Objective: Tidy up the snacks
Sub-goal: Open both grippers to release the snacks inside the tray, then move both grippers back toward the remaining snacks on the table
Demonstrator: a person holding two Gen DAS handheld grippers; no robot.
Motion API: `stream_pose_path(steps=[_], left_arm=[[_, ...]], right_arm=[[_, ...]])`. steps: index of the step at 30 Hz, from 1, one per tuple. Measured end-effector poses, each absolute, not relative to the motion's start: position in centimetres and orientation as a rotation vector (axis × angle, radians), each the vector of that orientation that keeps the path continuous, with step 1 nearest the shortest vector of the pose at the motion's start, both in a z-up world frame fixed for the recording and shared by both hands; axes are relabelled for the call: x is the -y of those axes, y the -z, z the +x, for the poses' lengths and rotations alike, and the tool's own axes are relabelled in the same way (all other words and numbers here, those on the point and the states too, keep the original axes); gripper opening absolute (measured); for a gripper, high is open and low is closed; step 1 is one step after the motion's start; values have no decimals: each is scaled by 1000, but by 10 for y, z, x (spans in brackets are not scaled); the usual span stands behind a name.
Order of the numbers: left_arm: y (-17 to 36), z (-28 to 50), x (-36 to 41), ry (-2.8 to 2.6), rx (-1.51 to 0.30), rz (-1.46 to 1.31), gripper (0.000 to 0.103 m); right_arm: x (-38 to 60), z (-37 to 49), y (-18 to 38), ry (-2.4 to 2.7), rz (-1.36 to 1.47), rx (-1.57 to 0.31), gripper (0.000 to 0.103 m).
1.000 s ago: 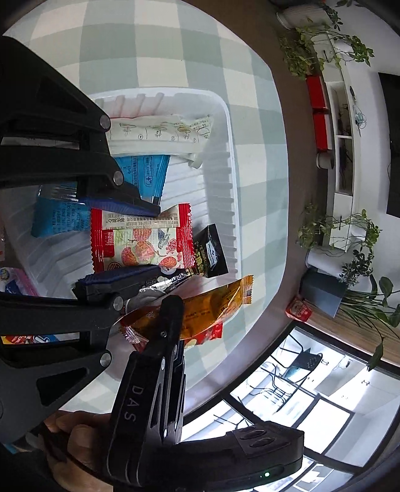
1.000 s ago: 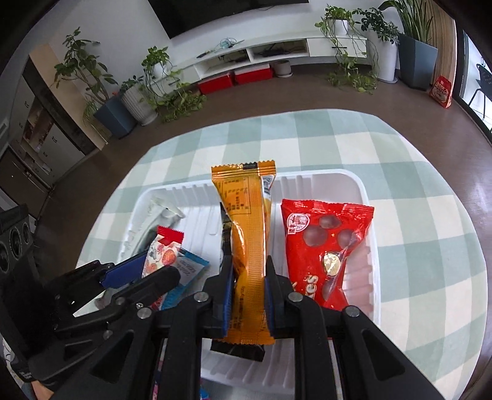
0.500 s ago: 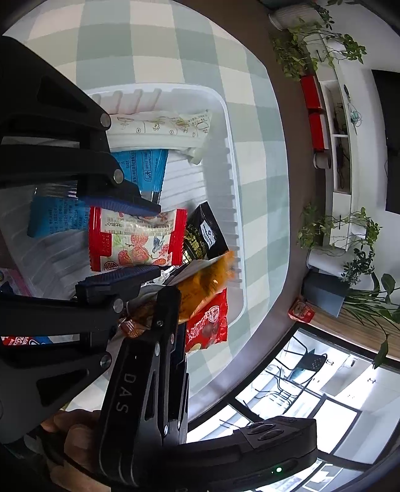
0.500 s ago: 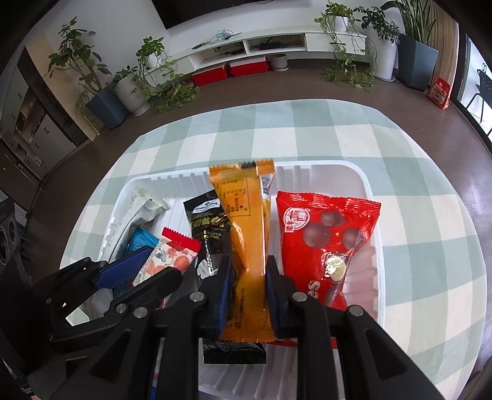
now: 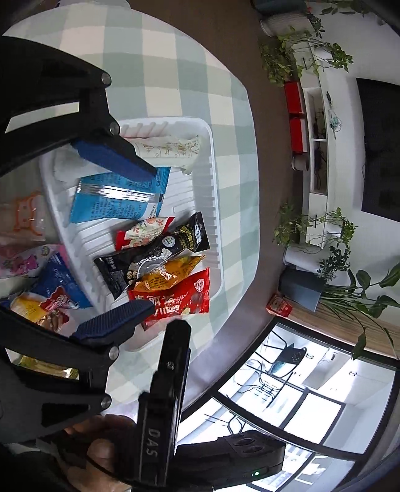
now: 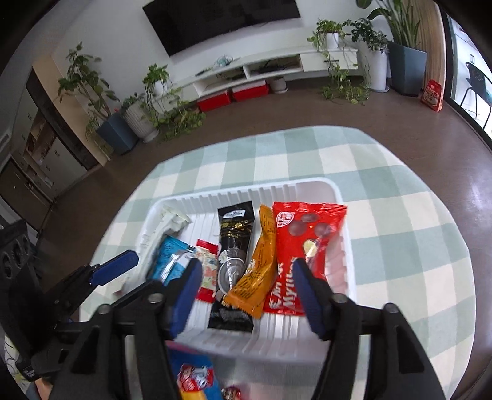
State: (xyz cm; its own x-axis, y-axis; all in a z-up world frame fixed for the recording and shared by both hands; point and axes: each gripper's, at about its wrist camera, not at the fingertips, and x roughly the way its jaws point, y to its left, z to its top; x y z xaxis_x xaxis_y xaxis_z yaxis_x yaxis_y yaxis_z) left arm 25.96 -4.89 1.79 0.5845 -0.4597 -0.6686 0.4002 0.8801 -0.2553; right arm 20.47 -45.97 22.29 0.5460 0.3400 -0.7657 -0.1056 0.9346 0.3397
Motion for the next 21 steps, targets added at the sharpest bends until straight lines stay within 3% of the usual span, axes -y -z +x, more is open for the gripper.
stream_pose_path(steps=[2, 6, 21], left_arm=[[-27, 238, 42, 502, -780, -75, 94], [-32, 190, 23, 514, -761, -95, 102], [40, 36, -7, 478, -817, -149, 103]], right_arm=[[468, 184, -236, -291, 313, -919, 88], [479, 132, -249, -348, 375, -860, 95], [483, -33, -204, -315, 403, -827, 97]])
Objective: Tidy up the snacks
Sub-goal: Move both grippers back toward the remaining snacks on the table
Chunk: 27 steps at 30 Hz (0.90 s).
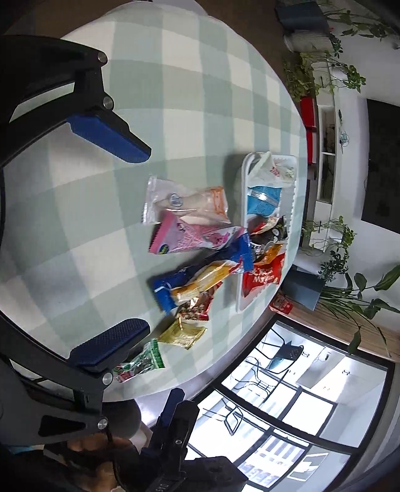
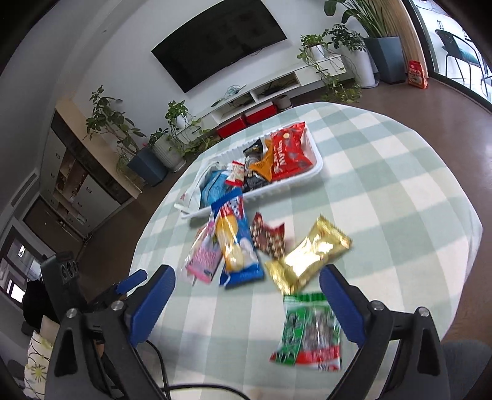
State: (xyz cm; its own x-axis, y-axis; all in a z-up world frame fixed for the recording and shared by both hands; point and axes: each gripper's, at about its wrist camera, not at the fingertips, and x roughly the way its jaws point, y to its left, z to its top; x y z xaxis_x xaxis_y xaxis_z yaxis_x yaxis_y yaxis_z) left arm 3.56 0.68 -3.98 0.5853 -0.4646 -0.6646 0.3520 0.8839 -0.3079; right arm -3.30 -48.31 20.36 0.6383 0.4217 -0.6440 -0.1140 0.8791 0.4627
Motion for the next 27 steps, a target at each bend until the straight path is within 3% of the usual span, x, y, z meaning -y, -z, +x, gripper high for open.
stream_pose_path(steps=[6, 14, 27], left_arm=[[50, 25, -13, 441, -867, -206, 103], [42, 31, -17, 459, -846, -205, 103], [36, 34, -30, 473, -824, -213, 98]], right_arm=[[465, -39, -204, -314, 307, -826, 97], [432, -1, -205, -349, 172, -873, 76], [388, 76, -161, -341, 20, -1054, 55]])
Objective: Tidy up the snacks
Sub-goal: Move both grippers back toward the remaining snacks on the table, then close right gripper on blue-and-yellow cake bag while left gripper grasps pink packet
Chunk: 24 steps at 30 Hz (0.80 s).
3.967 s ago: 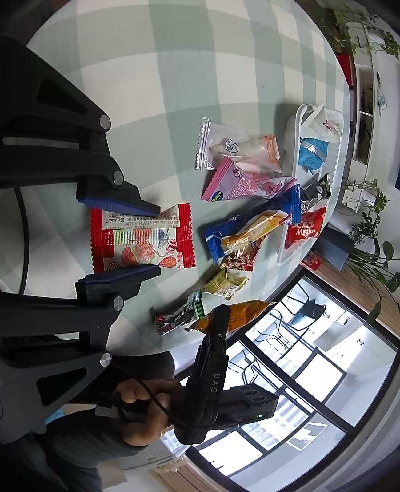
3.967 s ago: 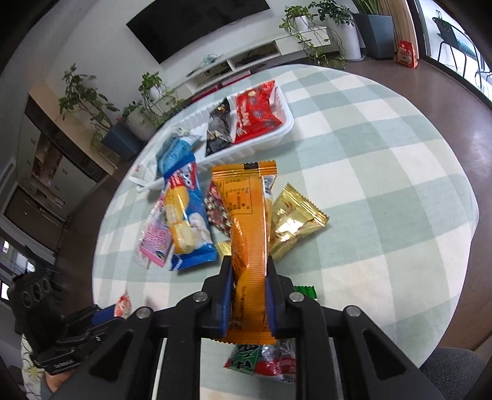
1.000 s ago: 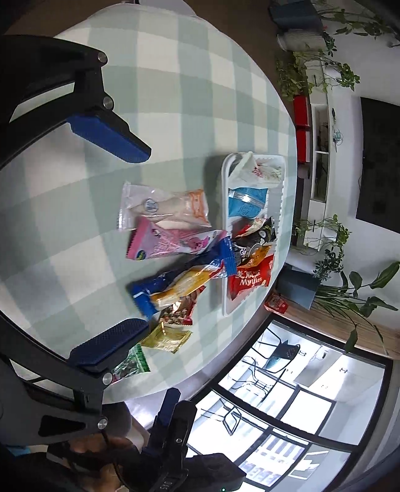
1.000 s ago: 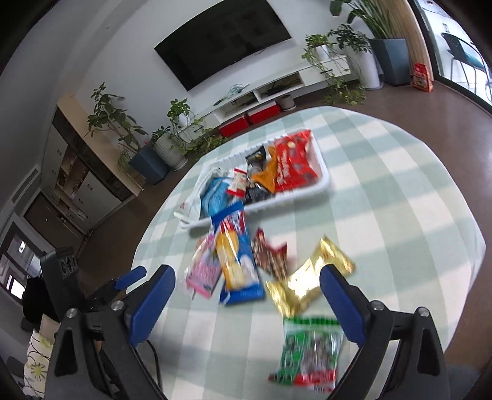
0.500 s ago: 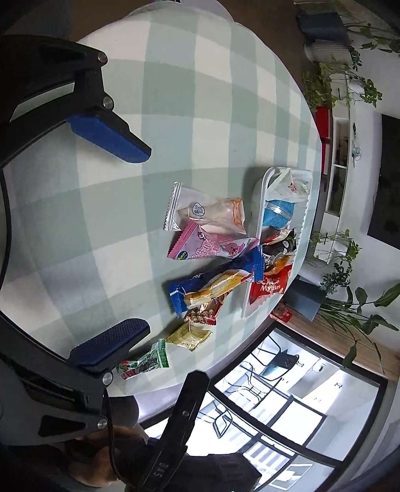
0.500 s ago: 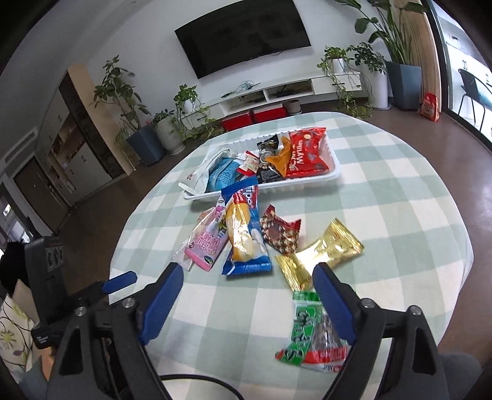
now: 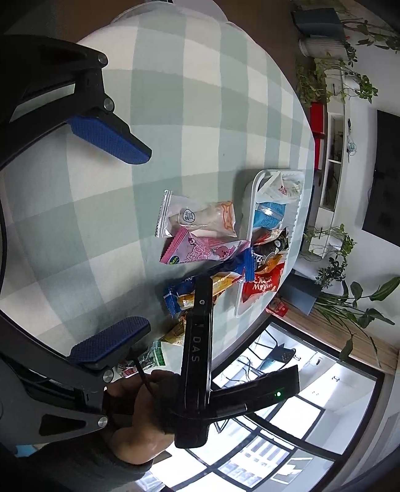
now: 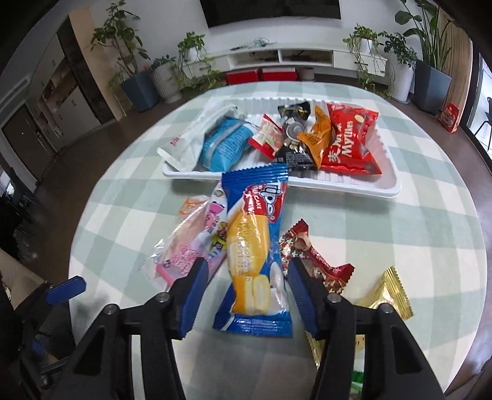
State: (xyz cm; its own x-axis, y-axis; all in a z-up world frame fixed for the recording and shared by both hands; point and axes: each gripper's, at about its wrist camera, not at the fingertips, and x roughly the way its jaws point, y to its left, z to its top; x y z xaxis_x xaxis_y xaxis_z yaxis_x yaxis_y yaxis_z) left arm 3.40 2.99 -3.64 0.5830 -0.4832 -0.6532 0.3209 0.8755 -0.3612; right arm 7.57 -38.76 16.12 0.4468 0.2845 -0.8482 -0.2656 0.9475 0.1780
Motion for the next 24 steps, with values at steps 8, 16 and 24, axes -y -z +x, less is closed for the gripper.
stream_pose_path(steps=[8, 16, 24], left_arm=[[41, 37, -25, 494, -844, -199, 77], [33, 47, -14, 504, -851, -157, 77], [26, 80, 24, 540, -878, -53, 61]], right_arm=[[378, 87, -144, -344, -38, -1087, 43], [381, 84, -143, -340, -58, -1079, 32], [419, 49, -176, -326, 146, -983, 31]])
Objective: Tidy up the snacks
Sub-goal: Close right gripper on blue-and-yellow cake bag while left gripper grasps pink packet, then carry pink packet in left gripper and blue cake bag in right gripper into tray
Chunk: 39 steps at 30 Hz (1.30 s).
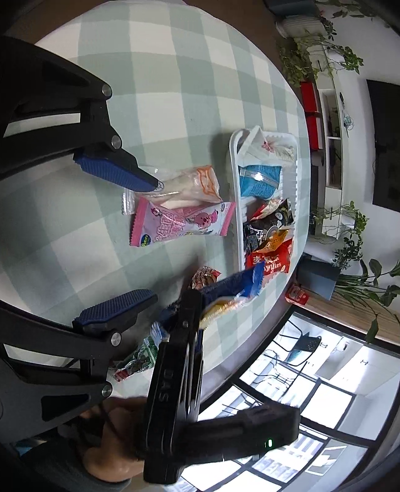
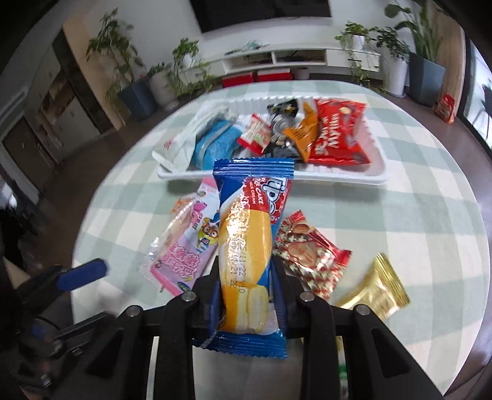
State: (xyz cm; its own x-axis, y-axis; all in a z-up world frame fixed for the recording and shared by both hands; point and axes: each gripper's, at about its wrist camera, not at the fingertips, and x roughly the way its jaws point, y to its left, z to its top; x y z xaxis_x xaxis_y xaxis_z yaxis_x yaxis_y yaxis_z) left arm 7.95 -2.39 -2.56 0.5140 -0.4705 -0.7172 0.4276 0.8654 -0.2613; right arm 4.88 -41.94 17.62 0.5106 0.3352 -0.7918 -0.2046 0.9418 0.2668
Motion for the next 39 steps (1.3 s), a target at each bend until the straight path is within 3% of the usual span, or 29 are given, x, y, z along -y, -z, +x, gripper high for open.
stream_pose_path(steps=[2, 9, 12, 14, 16, 26, 27, 30, 39], left_arm=[[28, 93, 37, 557, -906, -22, 56], [38, 134, 72, 534, -987, 97, 56], [47, 144, 81, 525, -1027, 129, 45], [53, 148, 85, 517, -1047, 157, 44], [62, 150, 86, 521, -1070, 169, 35], [71, 154, 106, 513, -1092, 328, 34], [71, 153, 107, 522, -1087, 331, 30], [70, 150, 103, 540, -1081, 311, 25], [57, 133, 86, 590, -1044, 180, 24]], right_arm=[[431, 38, -185, -327, 189, -957, 31], [458, 17, -201, -328, 264, -904, 31], [464, 14, -199, -333, 283, -900, 31], [467, 13, -196, -337, 294, -901, 31], [469, 13, -194, -341, 310, -902, 31], [475, 9, -189, -346, 344, -897, 31], [476, 8, -190, -346, 345, -894, 31], [479, 4, -193, -344, 346, -882, 31], [490, -4, -200, -326, 376, -863, 31]])
